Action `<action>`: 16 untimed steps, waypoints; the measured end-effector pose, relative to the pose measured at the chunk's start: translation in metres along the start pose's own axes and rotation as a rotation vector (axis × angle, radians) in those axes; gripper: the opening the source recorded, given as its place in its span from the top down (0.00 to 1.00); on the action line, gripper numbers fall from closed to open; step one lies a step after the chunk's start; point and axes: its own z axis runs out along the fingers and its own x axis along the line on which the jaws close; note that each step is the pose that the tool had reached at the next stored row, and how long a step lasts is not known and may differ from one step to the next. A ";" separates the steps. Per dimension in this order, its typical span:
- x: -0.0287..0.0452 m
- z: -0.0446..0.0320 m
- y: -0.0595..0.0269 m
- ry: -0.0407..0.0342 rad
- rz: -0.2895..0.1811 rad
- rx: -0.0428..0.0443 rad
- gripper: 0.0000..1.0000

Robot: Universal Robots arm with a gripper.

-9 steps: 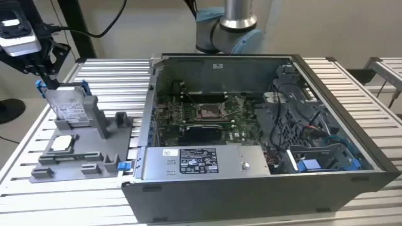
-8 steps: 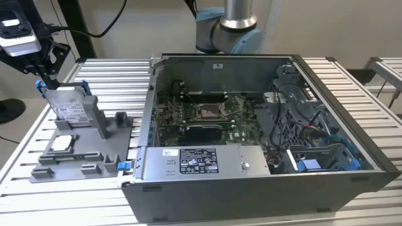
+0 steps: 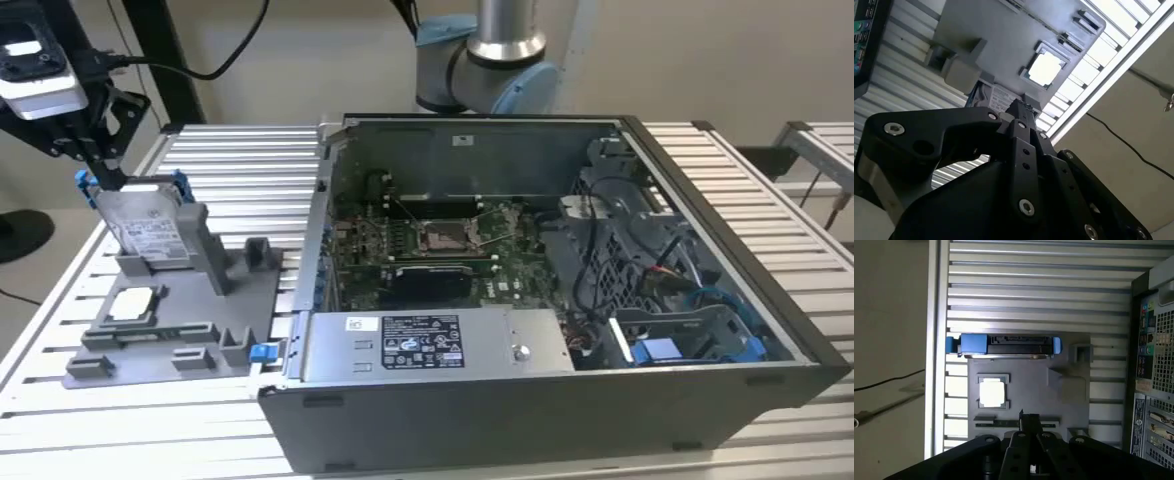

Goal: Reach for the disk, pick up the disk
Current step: 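Reach for the disk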

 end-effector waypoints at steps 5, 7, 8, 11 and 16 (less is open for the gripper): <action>0.0000 0.0000 0.0005 0.0001 0.000 0.0000 1.00; 0.0000 0.0002 0.0044 0.0000 0.000 0.0001 1.00; -0.0001 0.0003 0.0085 0.0001 0.000 0.0000 1.00; -0.0004 0.0009 0.0219 0.0000 0.000 0.0000 1.00; -0.0008 0.0024 0.0448 0.0000 0.000 0.0000 1.00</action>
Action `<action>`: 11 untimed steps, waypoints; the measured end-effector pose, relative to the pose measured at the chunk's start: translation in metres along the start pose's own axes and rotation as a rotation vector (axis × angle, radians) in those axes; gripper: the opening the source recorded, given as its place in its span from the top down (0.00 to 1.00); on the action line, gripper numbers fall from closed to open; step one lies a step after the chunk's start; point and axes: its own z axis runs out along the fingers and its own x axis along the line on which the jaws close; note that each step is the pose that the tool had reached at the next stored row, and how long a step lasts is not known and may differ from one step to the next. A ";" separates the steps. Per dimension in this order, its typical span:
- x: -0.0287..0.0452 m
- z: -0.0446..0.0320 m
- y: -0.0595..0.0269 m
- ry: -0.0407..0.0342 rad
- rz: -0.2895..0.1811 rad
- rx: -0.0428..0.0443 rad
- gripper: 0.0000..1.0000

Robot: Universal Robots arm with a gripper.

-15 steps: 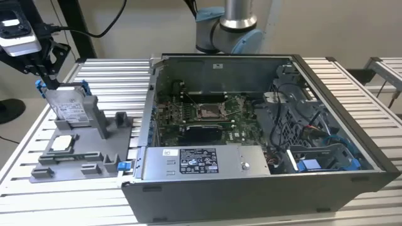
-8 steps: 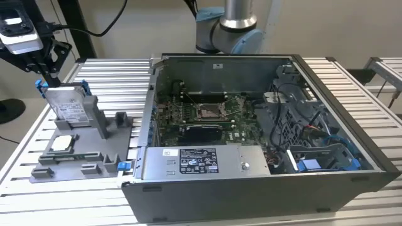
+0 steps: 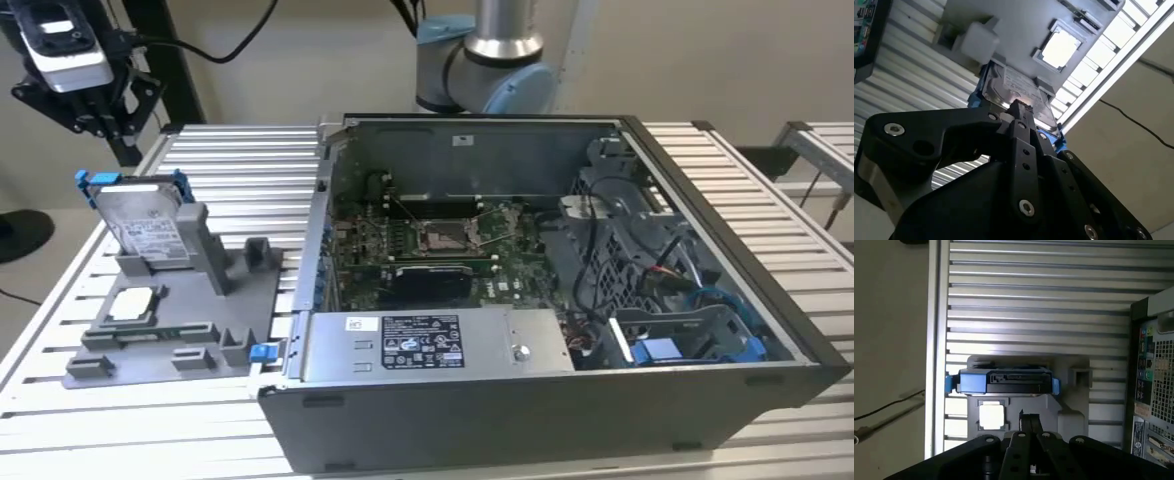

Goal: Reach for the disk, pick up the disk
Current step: 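Reach for the disk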

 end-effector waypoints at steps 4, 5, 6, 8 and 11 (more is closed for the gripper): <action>0.0057 0.0015 0.0140 -0.0007 -0.001 0.0000 1.00; 0.0085 0.0017 0.0163 -0.0005 -0.002 0.0000 1.00; 0.0121 0.0020 0.0185 -0.0005 -0.002 0.0000 1.00; 0.0193 0.0026 0.0222 -0.0006 -0.003 0.0000 1.00; 0.0323 0.0036 0.0262 -0.0005 -0.003 0.0001 1.00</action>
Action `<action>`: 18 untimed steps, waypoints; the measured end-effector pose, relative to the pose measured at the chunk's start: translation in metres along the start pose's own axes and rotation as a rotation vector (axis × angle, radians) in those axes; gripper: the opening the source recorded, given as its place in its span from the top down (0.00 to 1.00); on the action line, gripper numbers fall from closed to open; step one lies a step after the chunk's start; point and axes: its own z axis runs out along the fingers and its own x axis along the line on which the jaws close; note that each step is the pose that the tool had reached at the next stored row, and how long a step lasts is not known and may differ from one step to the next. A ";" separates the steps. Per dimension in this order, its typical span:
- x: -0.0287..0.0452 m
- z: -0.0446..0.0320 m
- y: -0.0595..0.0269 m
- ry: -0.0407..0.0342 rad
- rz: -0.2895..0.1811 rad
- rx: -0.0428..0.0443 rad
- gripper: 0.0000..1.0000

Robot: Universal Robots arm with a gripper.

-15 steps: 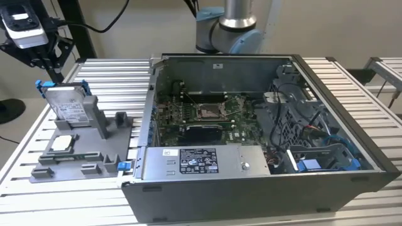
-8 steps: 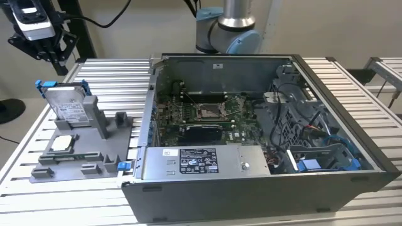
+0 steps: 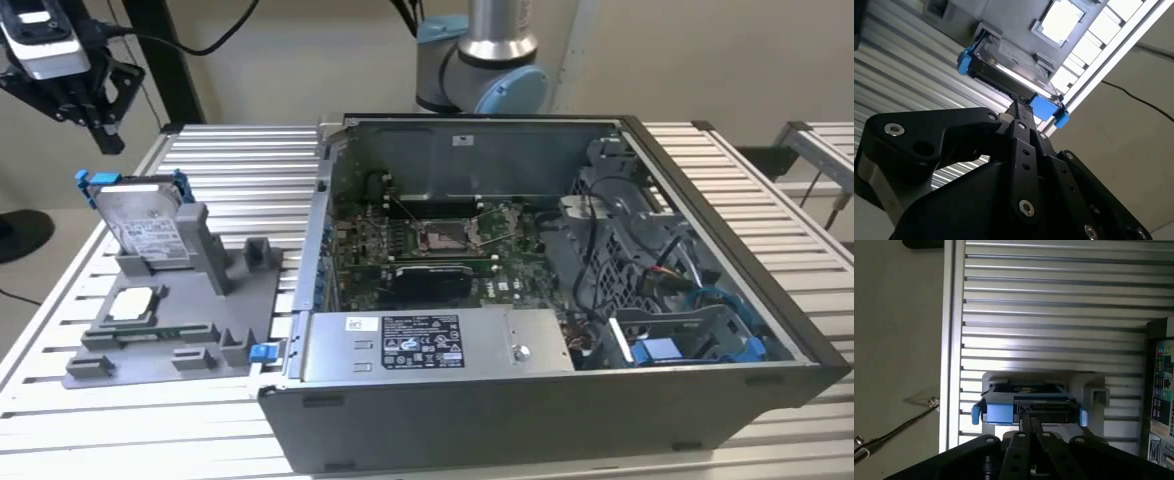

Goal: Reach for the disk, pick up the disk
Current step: 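Reach for the disk, then pick up the disk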

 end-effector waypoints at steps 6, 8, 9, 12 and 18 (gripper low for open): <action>0.0185 0.0006 0.0006 0.0000 -0.002 0.0000 1.00; 0.0187 0.0005 0.0006 0.0002 -0.002 0.0000 1.00; 0.0190 0.0005 0.0007 0.0001 -0.002 0.0000 1.00; 0.0193 0.0005 0.0007 0.0001 -0.002 0.0000 1.00; 0.0194 0.0006 0.0007 0.0018 -0.049 -0.0001 1.00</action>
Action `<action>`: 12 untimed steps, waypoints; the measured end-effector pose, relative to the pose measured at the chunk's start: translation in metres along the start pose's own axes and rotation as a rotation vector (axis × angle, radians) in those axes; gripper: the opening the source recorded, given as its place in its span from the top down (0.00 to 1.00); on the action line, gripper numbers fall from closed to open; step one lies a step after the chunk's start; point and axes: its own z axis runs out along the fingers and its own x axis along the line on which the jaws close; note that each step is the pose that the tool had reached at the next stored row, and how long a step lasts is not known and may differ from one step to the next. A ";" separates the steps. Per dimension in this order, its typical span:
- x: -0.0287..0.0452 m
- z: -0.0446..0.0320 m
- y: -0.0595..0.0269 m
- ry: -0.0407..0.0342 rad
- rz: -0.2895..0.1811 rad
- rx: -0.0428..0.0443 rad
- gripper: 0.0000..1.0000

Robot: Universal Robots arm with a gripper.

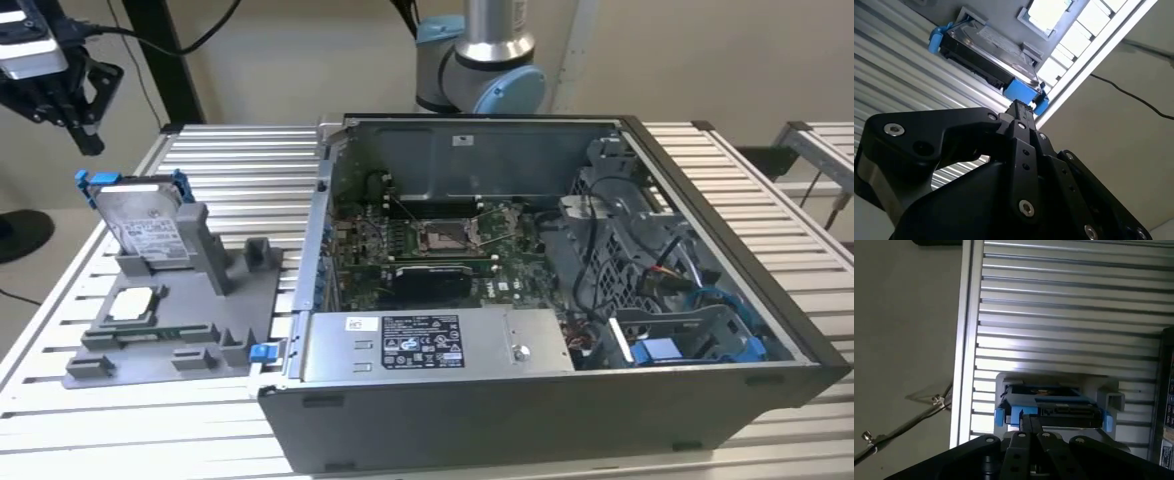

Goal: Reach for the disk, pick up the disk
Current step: 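Pick up the disk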

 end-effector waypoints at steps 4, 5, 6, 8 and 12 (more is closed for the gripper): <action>-0.0001 -0.0001 0.0000 0.0020 -0.052 0.0000 1.00; 0.0000 0.0000 0.0000 0.0026 -0.067 0.0000 1.00; 0.0000 -0.0001 0.0000 0.0032 -0.081 0.0001 1.00; 0.0000 -0.0001 0.0000 0.0044 -0.112 0.0000 1.00; 0.0001 0.0000 0.0000 0.0066 -0.170 0.0000 1.00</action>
